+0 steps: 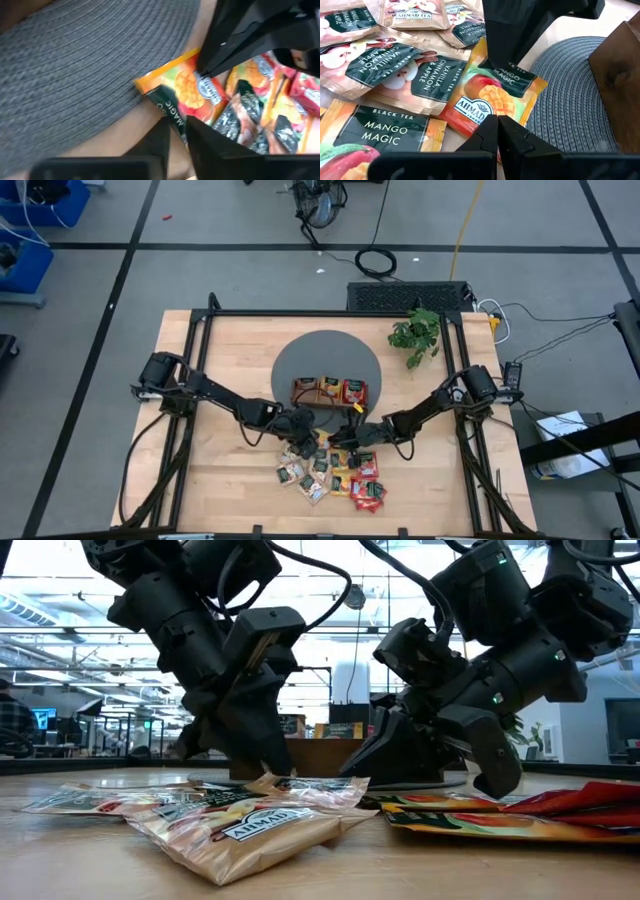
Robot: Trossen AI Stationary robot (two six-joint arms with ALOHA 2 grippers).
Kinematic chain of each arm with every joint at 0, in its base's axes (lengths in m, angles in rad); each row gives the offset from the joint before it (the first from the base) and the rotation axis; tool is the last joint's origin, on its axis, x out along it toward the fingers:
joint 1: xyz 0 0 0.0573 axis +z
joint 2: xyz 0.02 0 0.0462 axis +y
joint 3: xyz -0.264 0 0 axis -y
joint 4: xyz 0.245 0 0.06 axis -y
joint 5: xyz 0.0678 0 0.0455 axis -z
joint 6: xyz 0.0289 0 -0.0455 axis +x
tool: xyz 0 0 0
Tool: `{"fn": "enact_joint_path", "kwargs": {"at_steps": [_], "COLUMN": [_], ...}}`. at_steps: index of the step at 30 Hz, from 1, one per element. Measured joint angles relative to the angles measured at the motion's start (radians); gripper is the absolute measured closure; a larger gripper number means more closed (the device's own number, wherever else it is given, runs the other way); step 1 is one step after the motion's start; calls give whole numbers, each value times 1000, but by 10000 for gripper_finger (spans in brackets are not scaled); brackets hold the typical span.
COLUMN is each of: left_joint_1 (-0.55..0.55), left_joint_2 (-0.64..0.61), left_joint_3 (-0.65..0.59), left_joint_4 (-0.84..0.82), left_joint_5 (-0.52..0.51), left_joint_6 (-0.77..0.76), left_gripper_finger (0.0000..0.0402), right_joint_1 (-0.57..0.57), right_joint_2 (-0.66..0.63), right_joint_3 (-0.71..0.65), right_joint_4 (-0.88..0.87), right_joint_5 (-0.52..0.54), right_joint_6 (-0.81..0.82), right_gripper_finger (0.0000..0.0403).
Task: Pick & Place Tea
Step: Put the yellow tea bag into the middle section of the wooden organizer
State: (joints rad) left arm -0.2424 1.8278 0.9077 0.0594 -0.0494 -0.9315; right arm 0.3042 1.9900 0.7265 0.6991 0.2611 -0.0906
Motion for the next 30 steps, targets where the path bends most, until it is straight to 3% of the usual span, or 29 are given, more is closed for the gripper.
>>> {"fn": "enact_joint_path", "kwargs": {"at_steps": [3,12,17,22,30], "left_joint_1": [-4,-11,-31,-57,-138], "left_joint_2": [0,0,-17,-80,-100], "left_joint_3": [0,0,5,82,326], "left_joint_4": [5,24,18,-166,-500], "left_joint_5": [2,3,-2,-32,-243], "left_joint_6": [22,129,215,322,469], "left_gripper_finger": [392,396,398,399,400], "right_joint_1": [0,6,62,115,148], "right_joint_2": [0,0,-42,-136,-299], "right_joint_3": [0,0,-4,-4,-19], "right_joint_4": [1,62,112,124,110], "right_joint_5": [0,4,136,244,231], "right_joint_6": [0,-40,-156,-188,-126], "right_gripper_finger": [403,402,374,320,258]}}
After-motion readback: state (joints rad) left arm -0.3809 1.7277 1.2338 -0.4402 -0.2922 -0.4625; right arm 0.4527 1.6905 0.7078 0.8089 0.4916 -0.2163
